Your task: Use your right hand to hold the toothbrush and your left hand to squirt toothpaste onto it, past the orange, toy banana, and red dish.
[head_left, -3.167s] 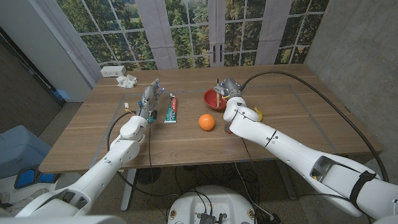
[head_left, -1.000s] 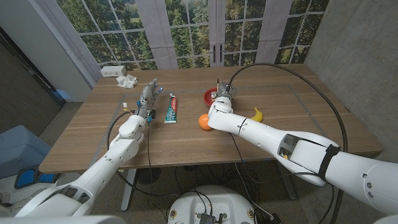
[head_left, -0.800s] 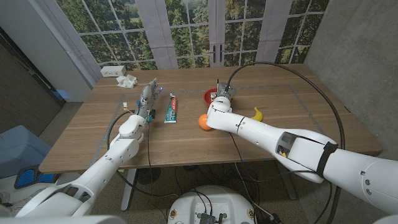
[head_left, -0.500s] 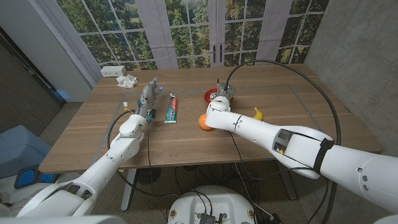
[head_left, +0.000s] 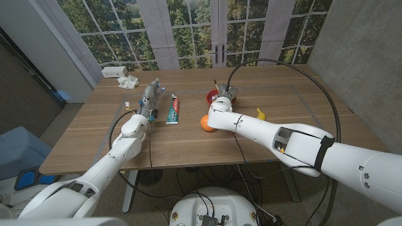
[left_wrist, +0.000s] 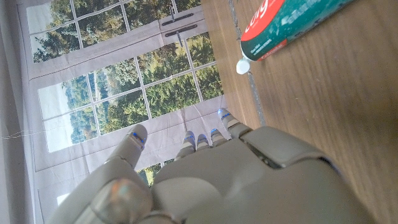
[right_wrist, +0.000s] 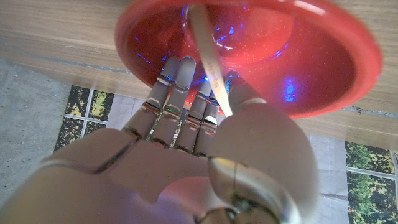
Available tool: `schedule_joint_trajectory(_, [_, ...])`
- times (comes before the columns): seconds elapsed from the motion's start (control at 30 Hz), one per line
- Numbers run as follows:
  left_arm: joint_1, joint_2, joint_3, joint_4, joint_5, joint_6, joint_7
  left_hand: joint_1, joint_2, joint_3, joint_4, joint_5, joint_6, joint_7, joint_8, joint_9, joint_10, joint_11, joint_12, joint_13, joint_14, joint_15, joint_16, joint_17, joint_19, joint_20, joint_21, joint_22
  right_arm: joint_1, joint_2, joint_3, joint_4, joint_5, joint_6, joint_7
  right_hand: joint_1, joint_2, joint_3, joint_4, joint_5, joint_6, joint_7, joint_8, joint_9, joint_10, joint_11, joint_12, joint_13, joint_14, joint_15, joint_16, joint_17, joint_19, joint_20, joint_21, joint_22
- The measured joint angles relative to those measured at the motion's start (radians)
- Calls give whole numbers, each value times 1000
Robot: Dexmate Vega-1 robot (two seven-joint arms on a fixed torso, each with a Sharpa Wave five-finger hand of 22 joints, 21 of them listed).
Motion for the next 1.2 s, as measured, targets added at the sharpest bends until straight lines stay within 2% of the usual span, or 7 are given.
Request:
schedule_joint_trajectory(0.13, [-5, -2, 2, 6, 0, 0, -3, 0, 0, -3, -3, 0, 0, 0, 0, 0, 0, 0, 0, 0, 0, 0, 0, 0, 0, 0, 0, 0, -5, -11, 8, -8, -2, 19, -6, 7, 7, 8, 8, 0, 56, -5, 21, 0, 77, 1, 34, 25, 51, -14, 0, 28, 0, 0, 37, 3])
schedule_joint_trajectory(0.27, [-10, -4, 4, 11, 0, 0, -4, 0, 0, -4, -4, 0, 5, -5, 0, 0, 5, 5, 0, 0, 0, 0, 0, 0, 0, 0, -5, 0, -15, -30, 19, -30, -4, 42, -10, 8, 8, 12, 12, -1, 104, 8, 36, -1, 115, 34, 62, 47, 102, -27, 0, 49, 0, 0, 67, 7])
schedule_joint_trajectory(0.5, [-14, -7, 6, 15, 1, 0, -5, 0, 0, -1, -7, 0, 16, -16, 4, 0, 9, 1, 0, 0, 5, -5, 0, 0, 0, 0, -6, 0, -30, -61, 33, -67, -8, 75, -10, 5, 11, 2, 22, -20, 158, 18, 51, -12, 135, 53, 75, 34, 173, -49, 0, 76, 14, 1, 116, 5])
schedule_joint_trajectory(0.77, [-15, -8, 8, 15, 3, 0, -6, 0, 0, -1, -7, 0, 18, -18, 4, 0, 11, 0, 0, 0, 5, -5, 0, 0, 1, 1, -10, 0, -46, -97, 38, -116, -28, 101, -7, -14, 5, -3, 27, -24, 166, 16, 52, -17, 164, 53, 59, 17, 195, -60, -6, 92, 20, -5, 137, 5])
schedule_joint_trajectory(0.97, [-15, -8, 8, 13, 3, 0, -7, 0, 0, -5, -12, 0, 18, -17, 4, 0, 11, 0, 0, 0, 5, -5, 0, 0, 5, 5, -10, 0, -55, -122, 40, -155, -44, 111, 9, -14, 5, -17, 42, -24, 146, 37, 20, -17, 165, 55, 90, 70, 216, -66, -20, 134, 7, -2, 178, 6])
schedule_joint_trajectory(1.1, [-15, -8, 9, 9, 4, 0, -8, 0, 0, -5, -11, 0, 23, -12, 4, 0, 11, 0, 0, 0, 5, -5, 0, 0, 5, 5, -10, 0, -58, -134, 42, -176, -49, 111, 18, -46, 10, -20, 44, -24, 139, 48, -6, -6, 178, 68, 148, 149, 221, -65, -12, 203, -11, 1, 213, 8])
schedule_joint_trajectory(1.2, [-13, -6, 9, 5, 5, 0, -9, 0, 0, -2, -15, 0, 23, -12, 4, 0, 11, 0, 0, 0, 5, -5, 0, 0, 5, 5, -13, 0, -61, -147, 44, -197, -58, 111, 31, -132, 73, -23, 47, -20, 133, 53, -12, 18, 197, 65, 196, 213, 221, -64, -4, 258, -24, 2, 238, 7])
